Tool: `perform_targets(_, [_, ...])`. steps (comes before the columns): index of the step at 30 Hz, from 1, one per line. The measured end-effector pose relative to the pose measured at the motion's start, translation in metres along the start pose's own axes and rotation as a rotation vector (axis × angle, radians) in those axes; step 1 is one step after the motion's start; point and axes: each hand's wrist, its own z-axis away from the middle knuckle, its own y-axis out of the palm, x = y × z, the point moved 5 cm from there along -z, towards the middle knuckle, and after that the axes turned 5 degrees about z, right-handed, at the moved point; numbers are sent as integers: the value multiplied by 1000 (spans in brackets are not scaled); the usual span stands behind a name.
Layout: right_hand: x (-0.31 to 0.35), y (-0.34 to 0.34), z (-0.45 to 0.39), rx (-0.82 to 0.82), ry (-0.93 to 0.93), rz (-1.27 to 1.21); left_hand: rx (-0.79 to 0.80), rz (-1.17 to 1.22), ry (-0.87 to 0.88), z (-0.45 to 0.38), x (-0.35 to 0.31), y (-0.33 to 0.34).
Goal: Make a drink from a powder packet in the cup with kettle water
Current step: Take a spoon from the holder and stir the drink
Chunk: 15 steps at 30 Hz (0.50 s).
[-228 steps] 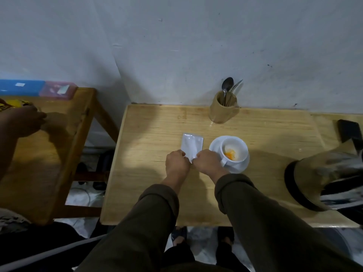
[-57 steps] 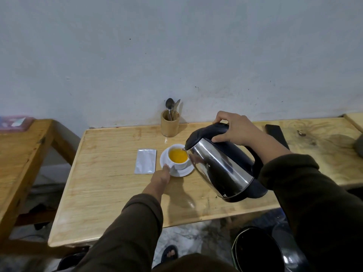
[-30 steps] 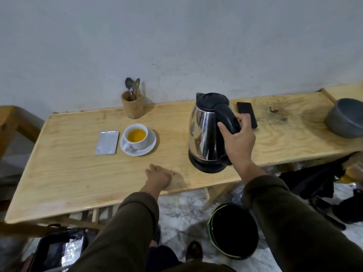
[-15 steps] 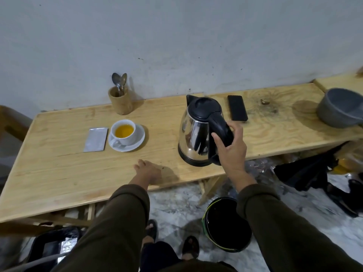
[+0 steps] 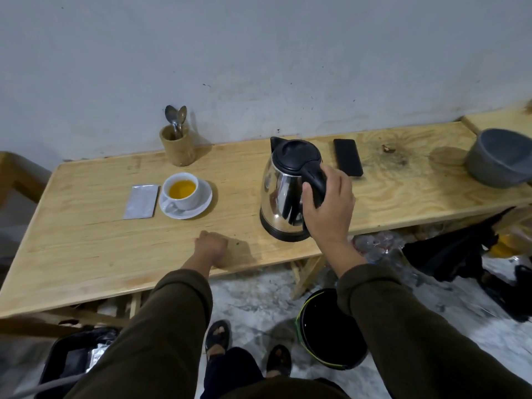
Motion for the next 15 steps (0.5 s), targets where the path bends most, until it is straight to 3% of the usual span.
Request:
perform_targets(3, [29,5,-7,-67,-156,48,-32,218,-76,9,2,-9])
perform_targets(6, [60,18,-9,-28,-277,-20,-94,376,-98,14,5,-22])
perform_targets(15, [130,121,-6,436,-340,-164,-158,985,-250,-11,74,-44])
